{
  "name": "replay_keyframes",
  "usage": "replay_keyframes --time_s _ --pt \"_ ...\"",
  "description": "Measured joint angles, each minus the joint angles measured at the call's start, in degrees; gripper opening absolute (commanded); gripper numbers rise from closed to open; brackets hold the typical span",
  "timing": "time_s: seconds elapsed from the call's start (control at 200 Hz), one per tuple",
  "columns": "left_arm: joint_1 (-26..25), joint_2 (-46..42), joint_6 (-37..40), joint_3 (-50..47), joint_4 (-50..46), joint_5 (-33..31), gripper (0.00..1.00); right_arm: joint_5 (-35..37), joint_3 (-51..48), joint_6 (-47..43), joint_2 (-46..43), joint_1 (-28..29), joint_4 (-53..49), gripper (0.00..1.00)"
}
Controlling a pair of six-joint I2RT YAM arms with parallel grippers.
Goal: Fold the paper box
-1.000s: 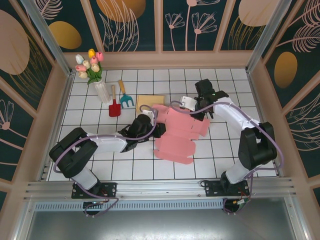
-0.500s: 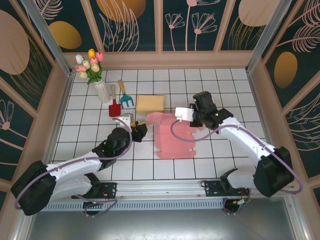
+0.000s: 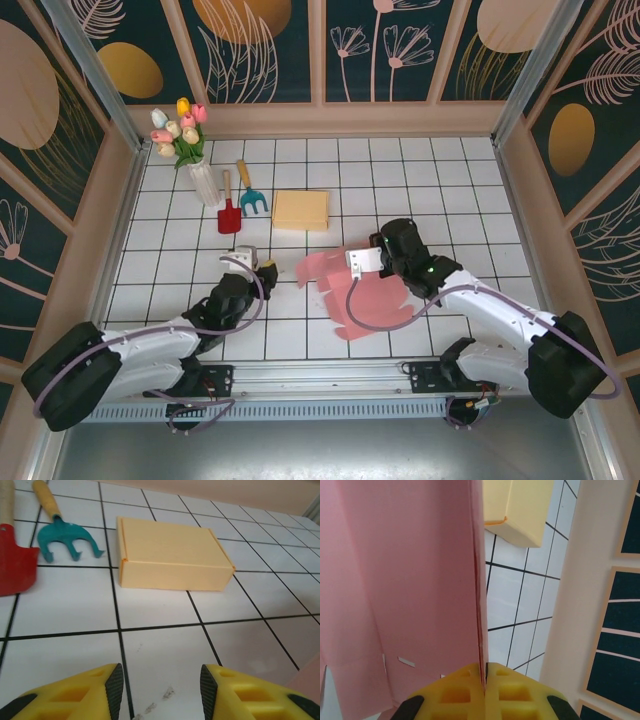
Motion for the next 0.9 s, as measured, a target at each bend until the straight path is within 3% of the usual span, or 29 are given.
replay_keyframes --time_s 0.706,0.901 --pt "0.0 18.0 3.5 -0.3 15.8 19.3 0.45 4.3 -8.3 -5.8 -0.4 1.3 6.4 0.00" --pt "0.0 15.4 2.9 0.8 15.2 17.6 0.46 3.1 -8.3 -3.7 -1.1 2.3 12.0 0.00"
